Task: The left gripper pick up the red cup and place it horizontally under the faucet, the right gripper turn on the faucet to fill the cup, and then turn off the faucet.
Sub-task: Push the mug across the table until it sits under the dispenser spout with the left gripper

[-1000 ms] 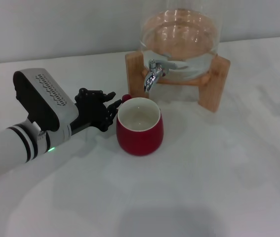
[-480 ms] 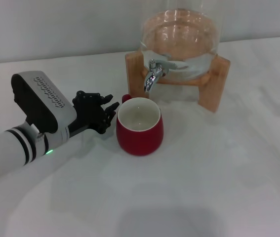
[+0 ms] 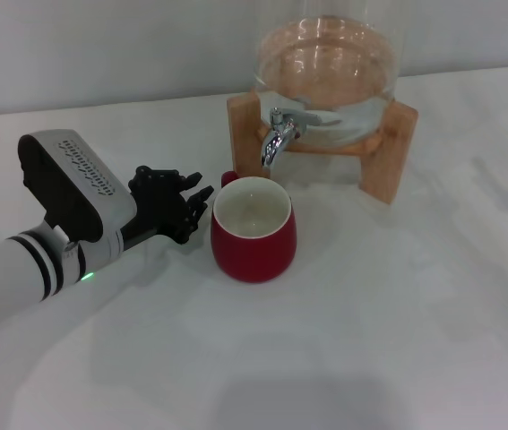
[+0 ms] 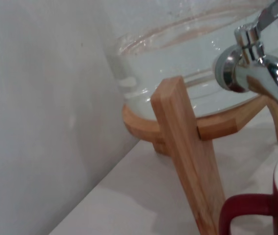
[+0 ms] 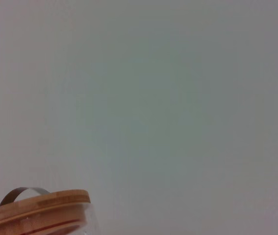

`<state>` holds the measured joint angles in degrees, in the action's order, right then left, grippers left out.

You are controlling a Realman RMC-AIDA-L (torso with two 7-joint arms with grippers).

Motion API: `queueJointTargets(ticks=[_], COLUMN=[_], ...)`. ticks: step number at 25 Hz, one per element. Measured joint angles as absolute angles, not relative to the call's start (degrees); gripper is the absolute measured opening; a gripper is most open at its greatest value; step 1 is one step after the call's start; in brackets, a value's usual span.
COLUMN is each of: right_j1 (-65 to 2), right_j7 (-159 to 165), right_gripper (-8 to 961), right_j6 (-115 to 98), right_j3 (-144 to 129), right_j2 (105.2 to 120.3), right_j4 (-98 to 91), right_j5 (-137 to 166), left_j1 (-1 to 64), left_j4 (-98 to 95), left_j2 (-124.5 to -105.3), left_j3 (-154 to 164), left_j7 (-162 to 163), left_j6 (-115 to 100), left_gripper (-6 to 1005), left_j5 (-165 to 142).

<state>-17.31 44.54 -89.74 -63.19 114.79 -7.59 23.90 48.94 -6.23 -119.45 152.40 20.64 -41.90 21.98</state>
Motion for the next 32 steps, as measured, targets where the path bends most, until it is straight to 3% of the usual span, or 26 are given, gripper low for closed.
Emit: queueJointTargets(ticks=[32], right_j1=[-17.6], right_j7=[44.6], right_gripper=[828], right_j6=[-89.6], right_j3=[-63.2], right_j2=[114.79], right_j4=[-7.6], right_j5=[23.9], left_j1=[48.2], left_j4=[-6.3], left_j2=[-119.44], left_j3=[152.2], left_j7=[19.9], left_j6=[-40.7], left_gripper=[318], left_j5=[23.6])
